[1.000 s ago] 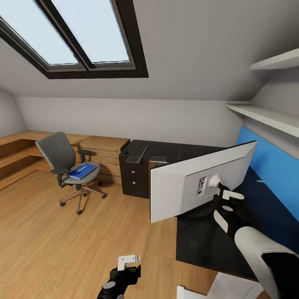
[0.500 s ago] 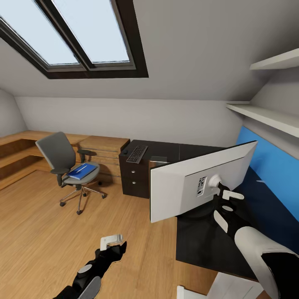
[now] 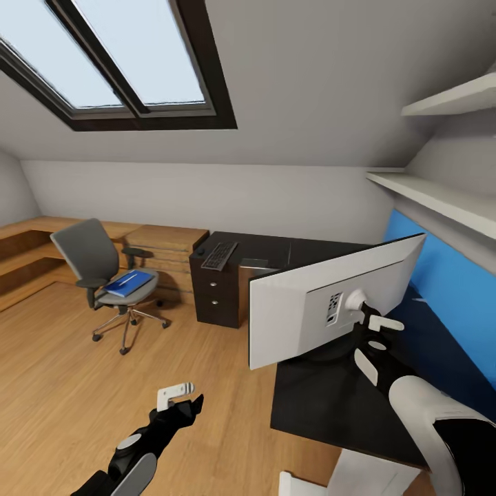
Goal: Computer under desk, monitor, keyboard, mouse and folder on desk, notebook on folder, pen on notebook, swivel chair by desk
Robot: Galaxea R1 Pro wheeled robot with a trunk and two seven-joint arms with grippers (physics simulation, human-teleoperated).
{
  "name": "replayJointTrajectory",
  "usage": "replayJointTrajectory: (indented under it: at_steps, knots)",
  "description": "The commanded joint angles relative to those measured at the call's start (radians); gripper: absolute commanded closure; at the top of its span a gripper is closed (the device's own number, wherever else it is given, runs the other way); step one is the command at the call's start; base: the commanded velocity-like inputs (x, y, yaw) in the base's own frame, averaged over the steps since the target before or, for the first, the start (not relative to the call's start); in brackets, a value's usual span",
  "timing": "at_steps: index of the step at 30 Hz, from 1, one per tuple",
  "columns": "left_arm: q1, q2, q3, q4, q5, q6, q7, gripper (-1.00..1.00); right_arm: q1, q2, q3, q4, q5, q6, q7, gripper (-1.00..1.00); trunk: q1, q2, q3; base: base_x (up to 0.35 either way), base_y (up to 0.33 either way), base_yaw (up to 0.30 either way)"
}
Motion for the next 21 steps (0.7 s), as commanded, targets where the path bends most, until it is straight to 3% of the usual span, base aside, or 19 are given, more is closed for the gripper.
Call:
replayJointTrajectory:
  at_steps: [1,15,21]
  knots:
    - [-0.001,0.001,-0.002,-0.002,0.006,0.002,0.009,-1.00,-0.001,-0.001,0.010,0.002,-0.016,-0.006,-0.005,1.00,0.000,-0.001,-0.002,-0.006,-0.329,0.000]
    - [-0.001,0.000,-0.003,0.006,0.006,0.002,0.009,-1.00,-0.001,-0.001,0.010,0.002,-0.016,-0.006,-0.005,1.00,0.000,-0.001,-0.002,0.005,-0.327,0.000]
    - [-0.001,0.000,-0.004,0.017,0.007,0.002,0.008,-1.00,-0.001,0.000,0.010,0.002,-0.016,-0.006,-0.005,1.00,0.000,-0.001,-0.002,0.011,-0.092,0.000]
